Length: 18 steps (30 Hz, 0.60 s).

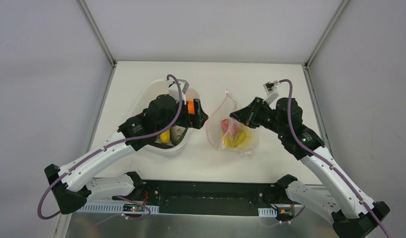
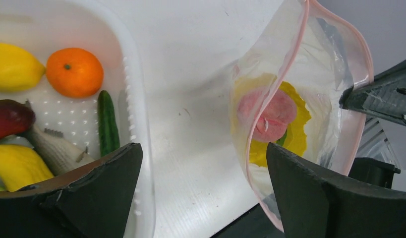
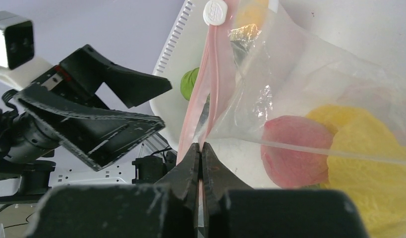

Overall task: Place the food in the zip-top bag and seal the zipper
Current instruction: Pick up the fake fruit from the bin.

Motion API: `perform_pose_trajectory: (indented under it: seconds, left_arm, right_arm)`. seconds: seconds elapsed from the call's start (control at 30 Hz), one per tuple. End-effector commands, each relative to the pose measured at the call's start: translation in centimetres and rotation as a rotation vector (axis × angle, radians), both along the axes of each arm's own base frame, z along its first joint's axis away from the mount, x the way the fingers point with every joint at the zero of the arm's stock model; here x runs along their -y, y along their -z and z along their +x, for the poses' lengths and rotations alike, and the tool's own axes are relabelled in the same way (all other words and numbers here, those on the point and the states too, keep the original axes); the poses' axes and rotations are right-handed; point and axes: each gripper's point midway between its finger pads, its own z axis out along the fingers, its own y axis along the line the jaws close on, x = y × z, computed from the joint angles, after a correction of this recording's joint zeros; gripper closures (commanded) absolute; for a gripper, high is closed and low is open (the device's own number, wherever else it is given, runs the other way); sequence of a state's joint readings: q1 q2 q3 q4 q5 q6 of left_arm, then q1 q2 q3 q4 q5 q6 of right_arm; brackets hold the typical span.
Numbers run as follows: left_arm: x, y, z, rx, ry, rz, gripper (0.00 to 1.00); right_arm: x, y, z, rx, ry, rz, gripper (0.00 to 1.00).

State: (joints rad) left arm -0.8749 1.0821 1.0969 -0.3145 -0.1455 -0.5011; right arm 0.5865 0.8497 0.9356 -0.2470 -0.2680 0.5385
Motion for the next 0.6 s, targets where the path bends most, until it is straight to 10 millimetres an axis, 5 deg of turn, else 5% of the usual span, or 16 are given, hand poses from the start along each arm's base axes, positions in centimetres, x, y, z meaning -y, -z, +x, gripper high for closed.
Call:
perform_pose_trajectory:
  seconds: [0.0,0.23,0.57]
  left_arm:
    - [-4.1,-0.3,0.0,0.06,-0.088,0.066,0.01]
    - [-8.5,2.0,3.7,-0.014,-0.238,0.078,0.01]
    - [-7.5,8.4,11.8,-0.216,-0.241,0.089,0.03]
  right_arm:
    - [-0.5,-0.9,0.4,0.021,-0.011,0.038,1.0]
    - [-0.6,-0.8,0.4,0.015,-0.013,0.037,1.0]
    - [-0.3,-1.4,0.1,0.012,-0.005,0.035,1.0]
